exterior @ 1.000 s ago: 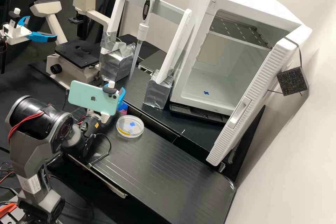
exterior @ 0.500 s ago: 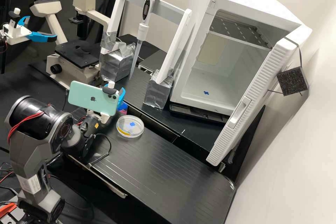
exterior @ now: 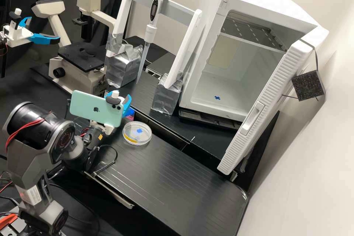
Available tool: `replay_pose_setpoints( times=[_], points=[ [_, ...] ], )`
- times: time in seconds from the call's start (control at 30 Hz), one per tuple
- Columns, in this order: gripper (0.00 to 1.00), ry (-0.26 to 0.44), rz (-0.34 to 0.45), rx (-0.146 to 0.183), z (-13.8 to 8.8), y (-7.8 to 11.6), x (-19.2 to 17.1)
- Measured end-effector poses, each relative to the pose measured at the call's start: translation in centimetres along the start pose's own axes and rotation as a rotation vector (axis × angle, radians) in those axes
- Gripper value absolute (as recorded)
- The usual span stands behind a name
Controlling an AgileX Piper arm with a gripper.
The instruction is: Close the bottle
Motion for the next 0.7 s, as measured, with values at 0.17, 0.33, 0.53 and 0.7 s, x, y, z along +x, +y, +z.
replay_pose_setpoints(
  times=[0.17, 0.33, 0.53, 0.7],
  points=[
    [0.0, 0.002, 0.003, -0.001, -0.1, 0.1, 0.2],
    [0.0, 0.007, 0.01, -0.005, -0.3, 0.5, 0.9],
    [0.0, -0.002, -0.005, -0.009, -0.5, 0.7, 2.0],
    [0.0, 0.003, -0.017, -0.008, -0.7, 0.6, 2.9]
  ],
)
